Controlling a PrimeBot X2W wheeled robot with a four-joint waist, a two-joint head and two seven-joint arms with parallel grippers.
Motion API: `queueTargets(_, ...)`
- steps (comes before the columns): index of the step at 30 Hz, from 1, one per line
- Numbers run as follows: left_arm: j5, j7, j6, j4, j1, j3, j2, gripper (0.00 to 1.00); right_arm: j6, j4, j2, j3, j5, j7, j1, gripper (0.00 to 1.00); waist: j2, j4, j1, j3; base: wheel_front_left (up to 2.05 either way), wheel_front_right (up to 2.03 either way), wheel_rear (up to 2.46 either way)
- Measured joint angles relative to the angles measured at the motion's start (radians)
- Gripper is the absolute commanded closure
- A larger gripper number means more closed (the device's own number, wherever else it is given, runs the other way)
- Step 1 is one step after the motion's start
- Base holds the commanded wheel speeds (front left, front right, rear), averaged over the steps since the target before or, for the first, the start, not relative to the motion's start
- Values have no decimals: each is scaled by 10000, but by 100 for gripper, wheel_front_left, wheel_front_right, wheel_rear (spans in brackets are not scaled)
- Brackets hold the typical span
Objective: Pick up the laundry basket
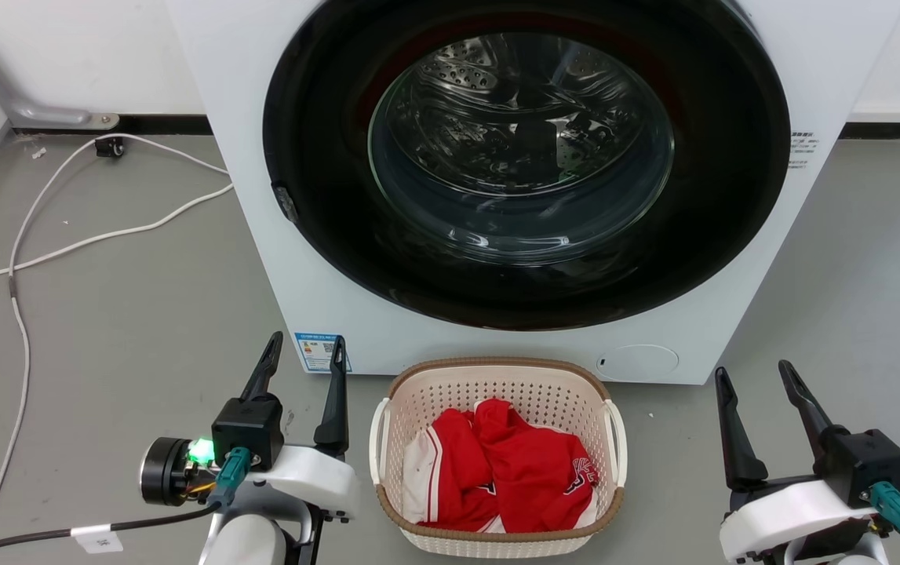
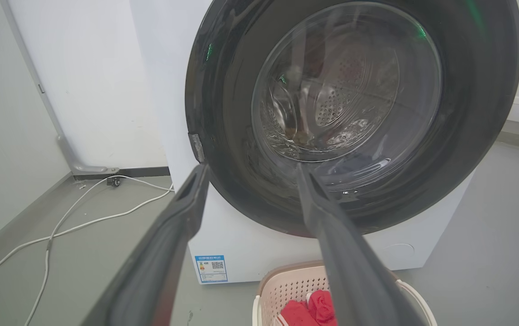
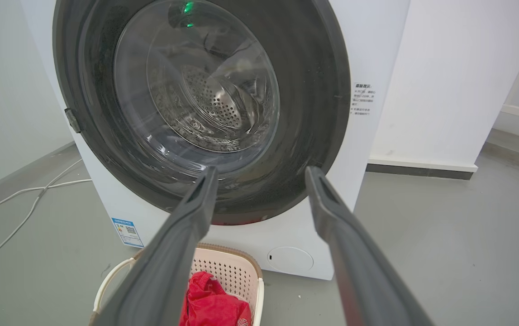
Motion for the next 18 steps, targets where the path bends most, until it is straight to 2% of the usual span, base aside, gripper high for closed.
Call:
queueTargets(10,-4,-13,-96,483,-622,69,-10,0,0,502,-6,-107,205,378,-449,0,0,-46,0,456,0,0,0)
queueTargets(18,-178,-13,-274,2328,-2165,209,-2,0,0,1962,-6,-88,366,886,-1957,0,0,-221,1,1507,0,0,0)
